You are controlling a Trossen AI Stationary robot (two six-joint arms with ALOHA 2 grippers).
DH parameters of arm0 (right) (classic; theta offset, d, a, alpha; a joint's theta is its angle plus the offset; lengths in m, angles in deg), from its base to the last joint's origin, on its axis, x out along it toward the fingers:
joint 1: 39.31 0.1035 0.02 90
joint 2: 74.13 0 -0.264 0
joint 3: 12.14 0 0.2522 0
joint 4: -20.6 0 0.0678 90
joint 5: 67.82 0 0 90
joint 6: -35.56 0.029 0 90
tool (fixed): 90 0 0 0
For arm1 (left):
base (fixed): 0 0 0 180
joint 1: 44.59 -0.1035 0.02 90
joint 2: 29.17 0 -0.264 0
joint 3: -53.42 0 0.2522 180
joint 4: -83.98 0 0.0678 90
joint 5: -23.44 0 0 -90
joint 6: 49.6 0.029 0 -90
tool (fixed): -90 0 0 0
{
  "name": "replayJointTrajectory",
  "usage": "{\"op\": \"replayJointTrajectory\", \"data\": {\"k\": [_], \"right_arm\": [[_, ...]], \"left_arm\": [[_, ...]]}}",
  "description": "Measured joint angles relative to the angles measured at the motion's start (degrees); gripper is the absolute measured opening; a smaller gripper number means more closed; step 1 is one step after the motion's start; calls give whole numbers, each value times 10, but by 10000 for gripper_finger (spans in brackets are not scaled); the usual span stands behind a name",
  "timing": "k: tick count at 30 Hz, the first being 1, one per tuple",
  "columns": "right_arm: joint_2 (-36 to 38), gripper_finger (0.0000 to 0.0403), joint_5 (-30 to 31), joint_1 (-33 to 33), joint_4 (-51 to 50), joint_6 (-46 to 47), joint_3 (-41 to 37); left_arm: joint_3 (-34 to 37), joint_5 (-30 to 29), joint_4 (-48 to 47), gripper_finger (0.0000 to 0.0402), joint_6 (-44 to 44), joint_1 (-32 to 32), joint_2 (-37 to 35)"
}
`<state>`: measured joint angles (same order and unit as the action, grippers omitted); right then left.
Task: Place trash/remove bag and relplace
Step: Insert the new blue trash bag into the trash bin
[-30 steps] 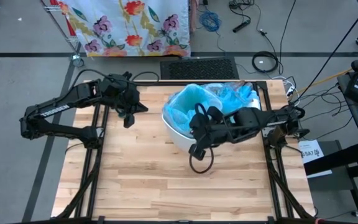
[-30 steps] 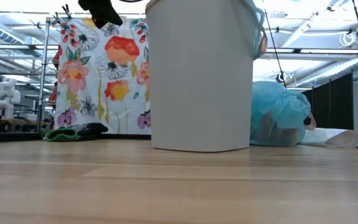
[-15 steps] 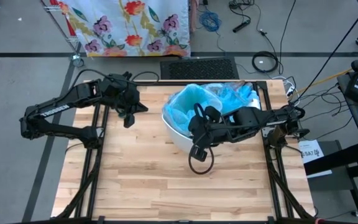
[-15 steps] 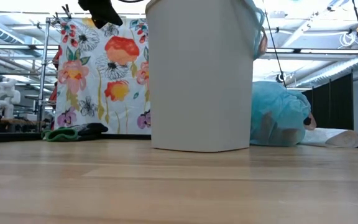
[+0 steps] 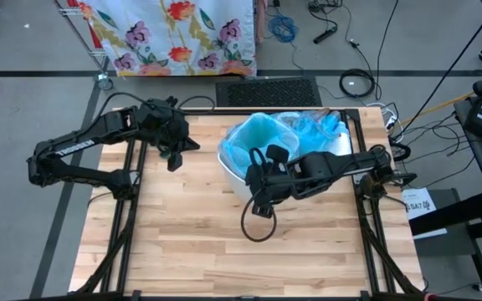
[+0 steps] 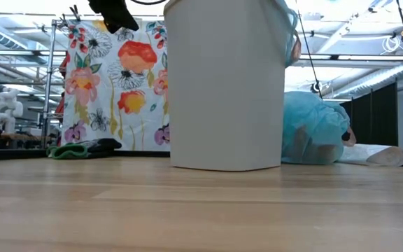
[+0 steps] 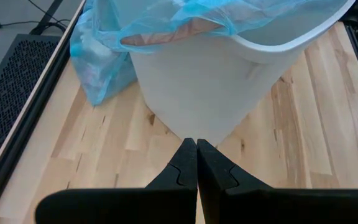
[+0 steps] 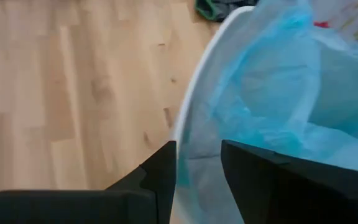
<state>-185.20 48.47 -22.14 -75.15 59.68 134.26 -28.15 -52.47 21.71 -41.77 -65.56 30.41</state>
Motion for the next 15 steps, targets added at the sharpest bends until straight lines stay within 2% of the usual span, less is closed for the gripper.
{"op": "replayJointTrajectory", "data": {"k": [12, 15], "right_arm": [[-26, 120, 41, -3, -40, -10, 0], [-26, 101, 52, -3, -39, 0, 0]], "left_arm": [[0, 0, -1, 0, 0, 0, 0], [0, 0, -1, 0, 0, 0, 0]]}}
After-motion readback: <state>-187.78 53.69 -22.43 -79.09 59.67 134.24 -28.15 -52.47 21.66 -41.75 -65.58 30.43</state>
